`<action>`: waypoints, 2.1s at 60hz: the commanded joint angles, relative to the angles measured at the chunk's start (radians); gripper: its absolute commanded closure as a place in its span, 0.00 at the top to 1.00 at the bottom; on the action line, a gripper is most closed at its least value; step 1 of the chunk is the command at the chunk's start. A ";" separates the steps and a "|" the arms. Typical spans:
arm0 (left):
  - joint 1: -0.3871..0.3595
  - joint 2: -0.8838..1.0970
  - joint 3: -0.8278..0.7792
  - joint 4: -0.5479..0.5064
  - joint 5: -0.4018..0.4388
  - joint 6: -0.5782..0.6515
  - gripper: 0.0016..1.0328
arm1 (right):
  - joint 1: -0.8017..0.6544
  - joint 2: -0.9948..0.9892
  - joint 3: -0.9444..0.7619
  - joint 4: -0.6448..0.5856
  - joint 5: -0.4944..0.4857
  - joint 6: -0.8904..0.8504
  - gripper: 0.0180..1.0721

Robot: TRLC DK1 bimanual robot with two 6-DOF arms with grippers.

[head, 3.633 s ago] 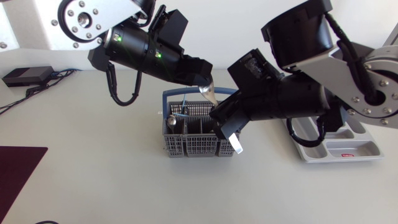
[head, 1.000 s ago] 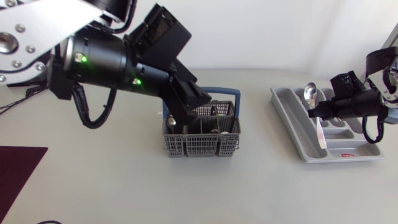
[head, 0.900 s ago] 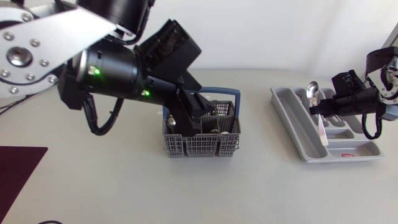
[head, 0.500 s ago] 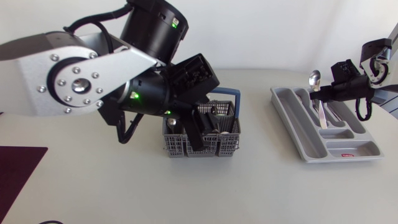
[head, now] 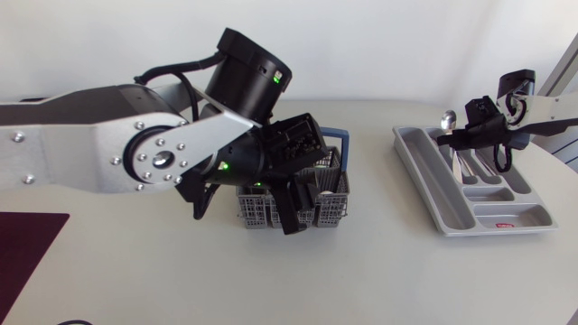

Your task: Sort the cutlery from the basket into the organizer compartments.

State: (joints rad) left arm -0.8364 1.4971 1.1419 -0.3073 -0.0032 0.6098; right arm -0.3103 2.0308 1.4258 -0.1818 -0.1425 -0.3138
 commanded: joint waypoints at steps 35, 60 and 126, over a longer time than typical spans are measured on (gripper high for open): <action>-0.021 0.048 -0.071 0.074 -0.035 0.065 0.65 | -0.003 0.080 0.005 0.010 0.049 0.015 0.66; -0.069 0.127 -0.096 0.232 -0.127 0.113 0.64 | 0.028 -0.281 -0.317 0.062 0.007 -0.039 0.86; -0.013 0.272 0.005 0.307 -0.139 0.206 0.46 | 0.528 -1.210 -0.890 -0.315 -0.299 -0.140 0.87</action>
State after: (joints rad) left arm -0.8597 1.7420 1.1168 -0.0158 -0.1364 0.7872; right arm 0.2047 0.8299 0.5564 -0.4881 -0.4450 -0.4500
